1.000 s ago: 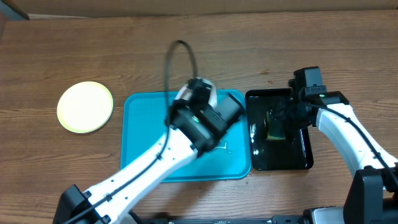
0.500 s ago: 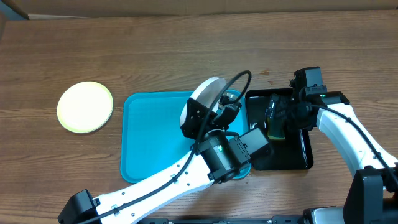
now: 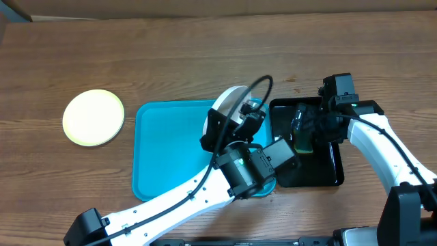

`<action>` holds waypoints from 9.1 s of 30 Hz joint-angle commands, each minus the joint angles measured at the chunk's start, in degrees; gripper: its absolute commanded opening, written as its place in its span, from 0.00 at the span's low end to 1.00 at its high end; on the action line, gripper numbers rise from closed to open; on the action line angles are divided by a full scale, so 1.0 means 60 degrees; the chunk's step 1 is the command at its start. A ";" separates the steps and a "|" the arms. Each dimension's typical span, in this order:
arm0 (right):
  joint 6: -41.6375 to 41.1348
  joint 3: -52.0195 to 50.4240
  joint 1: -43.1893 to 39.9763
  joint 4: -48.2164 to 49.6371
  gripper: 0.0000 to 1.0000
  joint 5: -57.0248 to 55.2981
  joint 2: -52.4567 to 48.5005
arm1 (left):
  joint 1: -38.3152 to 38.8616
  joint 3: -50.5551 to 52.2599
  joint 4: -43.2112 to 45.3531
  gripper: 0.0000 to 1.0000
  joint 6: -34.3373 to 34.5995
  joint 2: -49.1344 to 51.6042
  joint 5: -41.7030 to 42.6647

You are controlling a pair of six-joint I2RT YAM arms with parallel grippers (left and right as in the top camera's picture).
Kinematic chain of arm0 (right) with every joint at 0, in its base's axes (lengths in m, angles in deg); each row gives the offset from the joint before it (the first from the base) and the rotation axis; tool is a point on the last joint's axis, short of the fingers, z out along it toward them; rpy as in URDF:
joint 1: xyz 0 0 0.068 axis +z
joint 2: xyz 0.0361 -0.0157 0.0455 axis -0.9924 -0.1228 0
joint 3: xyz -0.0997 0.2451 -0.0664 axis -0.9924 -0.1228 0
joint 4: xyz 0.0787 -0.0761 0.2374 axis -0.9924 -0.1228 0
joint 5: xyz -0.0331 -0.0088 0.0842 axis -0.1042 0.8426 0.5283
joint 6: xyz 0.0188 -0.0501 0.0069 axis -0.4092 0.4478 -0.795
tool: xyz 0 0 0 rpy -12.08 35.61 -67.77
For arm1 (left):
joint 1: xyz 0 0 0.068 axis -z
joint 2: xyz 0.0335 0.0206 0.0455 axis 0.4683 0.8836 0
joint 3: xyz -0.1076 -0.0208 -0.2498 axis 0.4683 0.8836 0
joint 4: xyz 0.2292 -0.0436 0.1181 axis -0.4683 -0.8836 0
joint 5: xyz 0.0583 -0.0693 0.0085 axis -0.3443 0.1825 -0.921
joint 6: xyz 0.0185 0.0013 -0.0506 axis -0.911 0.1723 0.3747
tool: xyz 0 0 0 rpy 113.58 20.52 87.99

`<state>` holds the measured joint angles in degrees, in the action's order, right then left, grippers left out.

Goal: Clean dirty plates on tray and stack at the side

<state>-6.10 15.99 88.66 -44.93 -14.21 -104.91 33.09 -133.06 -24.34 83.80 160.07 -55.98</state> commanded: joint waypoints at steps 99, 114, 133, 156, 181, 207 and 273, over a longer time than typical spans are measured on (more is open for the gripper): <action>0.0033 0.0149 0.0011 0.0055 1.00 -0.0124 0.1035 | -1.4415 -0.1705 0.1497 1.00 -0.1206 0.1785 1.4852; 0.0033 0.0149 0.0193 -0.0018 1.00 -0.0124 0.8386 | -1.4415 -0.1705 0.1497 1.00 -0.1206 0.1785 1.4855; 0.2393 -0.5293 -0.0004 0.6765 1.00 0.0022 1.4200 | -1.4415 -0.1705 0.1497 1.00 -0.1206 0.1785 1.4855; 0.2714 -0.9581 -0.0109 0.6510 1.00 0.0102 1.5030 | -1.4415 -0.1705 0.1497 1.00 -0.1206 0.1785 1.4855; 0.3927 -0.9581 -0.0109 0.6517 1.00 0.0095 1.5030 | -1.4415 -0.1705 0.1497 1.00 -0.1206 0.1785 1.4852; 0.3931 -0.9581 -0.0109 0.6517 1.00 0.0095 1.5030 | -1.4305 -0.1701 0.1494 1.00 -0.1202 0.1399 1.4845; 0.3927 -0.9581 -0.0109 0.6517 1.00 0.0095 1.5030 | -1.0182 1.1366 1.3748 1.00 -0.1381 -1.4790 1.2743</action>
<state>17.24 -40.90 88.25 -6.13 -13.49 -15.30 -28.26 -68.60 58.00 75.95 72.01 23.52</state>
